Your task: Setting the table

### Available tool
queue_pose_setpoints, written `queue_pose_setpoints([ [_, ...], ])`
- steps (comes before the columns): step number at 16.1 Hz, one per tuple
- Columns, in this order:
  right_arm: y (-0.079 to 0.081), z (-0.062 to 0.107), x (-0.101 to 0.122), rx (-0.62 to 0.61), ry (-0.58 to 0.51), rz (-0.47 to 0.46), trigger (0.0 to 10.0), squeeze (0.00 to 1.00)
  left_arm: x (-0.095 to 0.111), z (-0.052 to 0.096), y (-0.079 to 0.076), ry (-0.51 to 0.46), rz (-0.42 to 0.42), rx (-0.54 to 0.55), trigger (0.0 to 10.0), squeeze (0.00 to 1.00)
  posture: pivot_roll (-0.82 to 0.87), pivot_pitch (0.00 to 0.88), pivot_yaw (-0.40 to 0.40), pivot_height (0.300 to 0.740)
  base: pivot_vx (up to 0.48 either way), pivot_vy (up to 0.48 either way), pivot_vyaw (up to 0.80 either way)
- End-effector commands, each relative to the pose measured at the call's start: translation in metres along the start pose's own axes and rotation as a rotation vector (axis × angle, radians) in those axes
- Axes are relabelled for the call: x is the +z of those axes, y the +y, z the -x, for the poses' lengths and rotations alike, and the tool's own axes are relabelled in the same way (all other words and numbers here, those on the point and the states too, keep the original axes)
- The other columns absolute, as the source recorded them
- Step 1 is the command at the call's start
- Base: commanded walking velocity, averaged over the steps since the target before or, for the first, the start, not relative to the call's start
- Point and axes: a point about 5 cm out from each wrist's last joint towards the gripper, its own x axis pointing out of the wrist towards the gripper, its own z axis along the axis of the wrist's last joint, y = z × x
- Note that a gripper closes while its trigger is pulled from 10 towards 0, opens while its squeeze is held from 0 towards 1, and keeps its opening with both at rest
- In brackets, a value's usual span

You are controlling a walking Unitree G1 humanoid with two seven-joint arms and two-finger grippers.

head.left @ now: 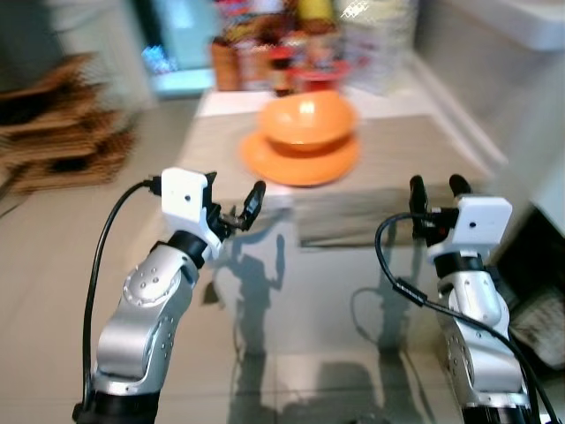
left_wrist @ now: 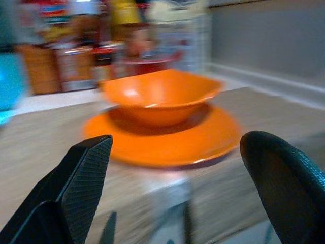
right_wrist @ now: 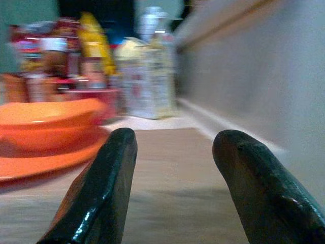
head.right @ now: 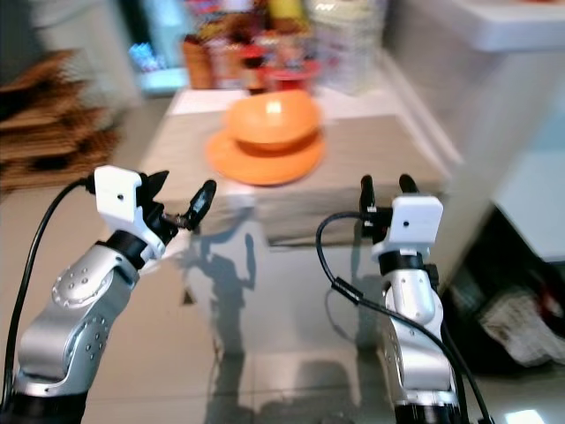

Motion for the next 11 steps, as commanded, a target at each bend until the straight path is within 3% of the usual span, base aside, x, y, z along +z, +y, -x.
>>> queue_pose_setpoints([
  [1, 0.001, -0.003, 0.002, 0.010, -0.014, 0.010, 10.0, 0.00, 0.003, -0.003, -0.001, -0.012, -0.019, -0.008, 10.0, 0.00, -0.14, 0.000, 0.103, 0.740, 0.000, 0.000, -0.80],
  [8, 0.006, -0.008, 0.003, 0.044, -0.029, 0.044, 10.0, 0.00, 0.003, -0.002, 0.002, -0.026, -0.008, 0.054, 10.0, 0.00, -0.13, 0.000, 0.086, 0.740, 0.000, 0.000, 0.00],
  [11, 0.003, -0.025, 0.018, 0.032, -0.059, 0.030, 10.0, 0.00, 0.019, -0.008, 0.012, -0.055, -0.052, 0.118, 10.0, 0.00, -0.13, 0.000, 0.081, 0.740, 0.000, 0.000, 0.00],
])
